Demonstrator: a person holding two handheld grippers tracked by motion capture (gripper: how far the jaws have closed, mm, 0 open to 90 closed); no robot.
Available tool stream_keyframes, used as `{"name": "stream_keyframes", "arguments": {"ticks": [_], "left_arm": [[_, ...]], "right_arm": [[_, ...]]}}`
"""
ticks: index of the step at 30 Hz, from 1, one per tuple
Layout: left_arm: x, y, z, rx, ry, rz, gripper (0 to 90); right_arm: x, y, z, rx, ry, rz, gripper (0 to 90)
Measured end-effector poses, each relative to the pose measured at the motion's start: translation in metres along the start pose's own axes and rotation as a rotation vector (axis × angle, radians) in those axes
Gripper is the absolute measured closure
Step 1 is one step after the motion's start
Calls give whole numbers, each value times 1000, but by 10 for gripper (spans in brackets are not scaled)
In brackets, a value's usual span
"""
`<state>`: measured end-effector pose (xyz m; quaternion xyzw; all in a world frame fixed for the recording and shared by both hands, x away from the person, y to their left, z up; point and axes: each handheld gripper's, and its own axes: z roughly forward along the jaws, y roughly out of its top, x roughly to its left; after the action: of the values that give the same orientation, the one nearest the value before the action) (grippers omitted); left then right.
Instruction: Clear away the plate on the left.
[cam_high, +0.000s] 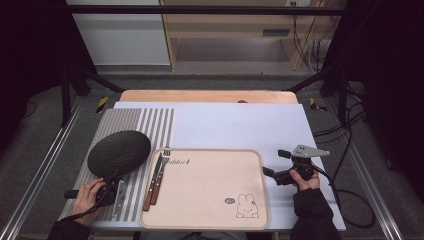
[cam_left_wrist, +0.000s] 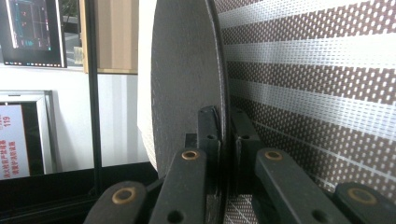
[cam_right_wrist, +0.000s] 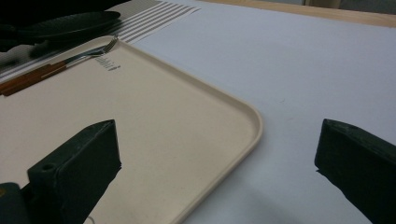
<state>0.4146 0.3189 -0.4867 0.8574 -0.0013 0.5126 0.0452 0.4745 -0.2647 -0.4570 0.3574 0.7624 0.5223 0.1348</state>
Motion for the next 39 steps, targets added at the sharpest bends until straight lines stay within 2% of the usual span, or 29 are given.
{"name": "stream_keyframes", "arguments": {"ticks": [19,31,38,39], "left_arm": [[14,7,0,14,-48,-45,854],[19,10,-1,29,-66,-37,854],[24,11,-6,21,-64,-56,854],[25,12,-7,27,-62,-48,854]], "right_arm": [[0,0,0,1,-2,-1,3],[0,0,-1,-1,-1,-3,3],[0,0,-1,-1,-1,-3,3],[0,0,-1,-1,-3,-3,3]]}}
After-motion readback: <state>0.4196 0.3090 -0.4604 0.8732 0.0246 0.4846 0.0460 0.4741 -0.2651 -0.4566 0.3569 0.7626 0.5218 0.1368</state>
